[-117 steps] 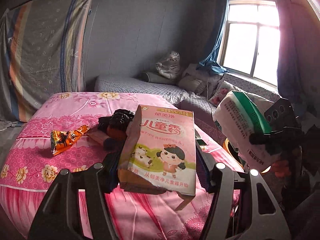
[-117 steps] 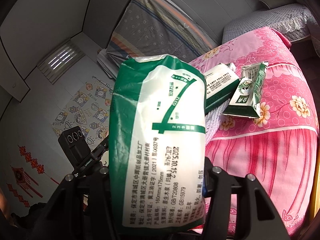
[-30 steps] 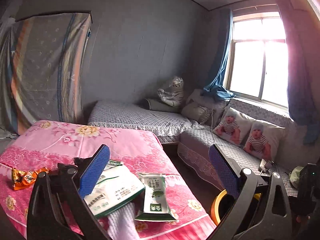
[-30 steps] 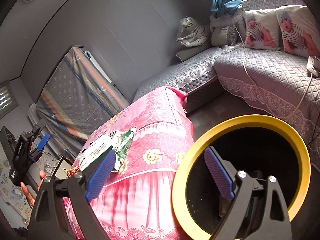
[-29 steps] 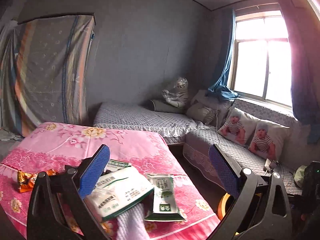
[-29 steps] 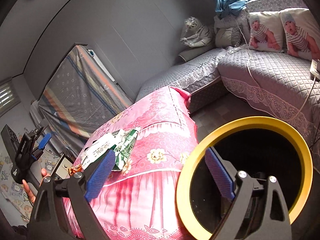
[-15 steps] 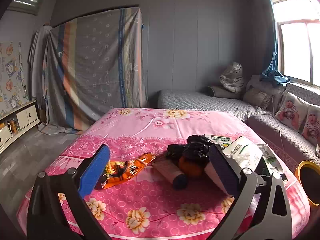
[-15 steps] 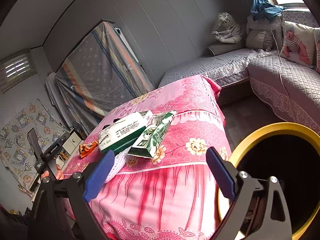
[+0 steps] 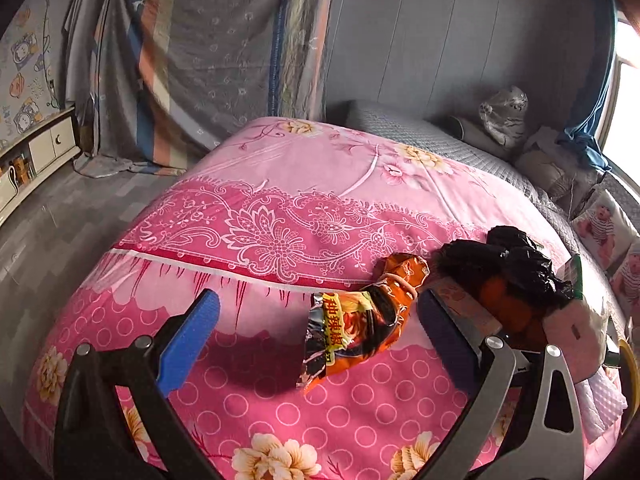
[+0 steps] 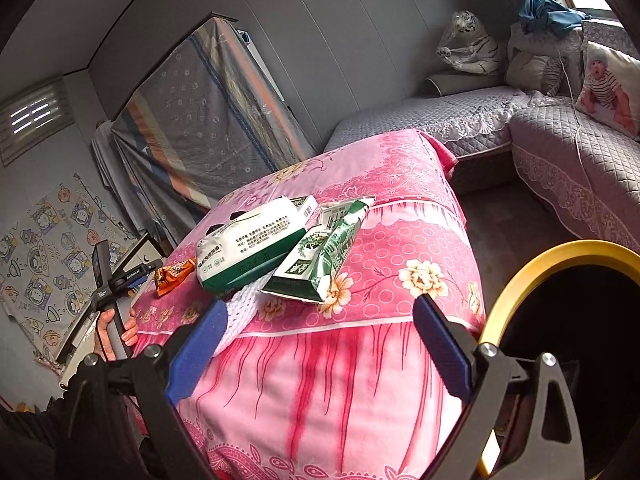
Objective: Collect trash
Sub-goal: 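Grasp the orange snack wrapper with the left tool while the right tool grasps the milk carton, then carry the wrapper and the carton over the yellow bin and open both tools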
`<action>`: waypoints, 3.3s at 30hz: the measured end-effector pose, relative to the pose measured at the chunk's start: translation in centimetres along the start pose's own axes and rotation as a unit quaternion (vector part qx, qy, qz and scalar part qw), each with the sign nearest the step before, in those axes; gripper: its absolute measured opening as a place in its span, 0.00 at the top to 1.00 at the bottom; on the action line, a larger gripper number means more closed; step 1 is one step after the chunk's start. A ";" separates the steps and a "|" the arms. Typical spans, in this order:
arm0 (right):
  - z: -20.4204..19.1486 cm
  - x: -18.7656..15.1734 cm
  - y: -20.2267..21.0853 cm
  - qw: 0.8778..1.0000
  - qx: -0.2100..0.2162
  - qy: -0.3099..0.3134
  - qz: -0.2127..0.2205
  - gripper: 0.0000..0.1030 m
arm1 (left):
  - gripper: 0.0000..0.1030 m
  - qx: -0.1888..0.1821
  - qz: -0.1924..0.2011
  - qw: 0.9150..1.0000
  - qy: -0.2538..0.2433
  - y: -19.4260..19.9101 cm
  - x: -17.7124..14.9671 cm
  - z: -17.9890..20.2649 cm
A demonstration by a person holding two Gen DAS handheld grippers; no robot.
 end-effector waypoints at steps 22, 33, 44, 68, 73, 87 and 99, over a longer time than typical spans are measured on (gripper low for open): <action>-0.8 0.1 -0.2 1.000 0.005 0.009 0.001 0.12 | 0.67 -0.018 -0.001 0.998 -0.055 0.4 -0.6 2.2; -3.0 0.3 -1.0 0.999 -0.004 0.039 -0.018 0.12 | 0.71 -0.062 0.080 0.995 -0.014 8.8 -1.0 1.7; -3.6 3.6 -11.4 0.989 -0.069 0.021 -0.126 0.12 | 0.70 -0.111 0.102 0.988 -0.027 13.5 -3.3 4.5; -2.5 4.8 -17.3 0.978 -0.117 0.029 -0.172 0.41 | 0.69 -0.125 0.119 0.981 -0.087 16.2 -4.8 9.3; -1.8 4.5 -11.9 0.988 -0.054 0.001 -0.144 0.42 | 0.69 -0.121 0.127 0.979 -0.104 17.1 -5.2 11.2; -0.7 1.6 -0.1 0.996 0.045 -0.049 -0.066 0.41 | 0.69 -0.186 0.105 0.968 -0.133 17.2 -7.4 17.9; 3.1 1.7 1.8 0.995 0.012 -0.093 -0.029 0.41 | 0.68 -0.212 0.090 0.958 -0.170 17.5 -8.2 22.4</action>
Point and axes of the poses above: each gripper's, at about its wrist camera, not at the fingertips, and y roughly against the way its jaws point, z to its right, x to its top, the point moved 1 cm from there along -y, roughly the way its jaws point
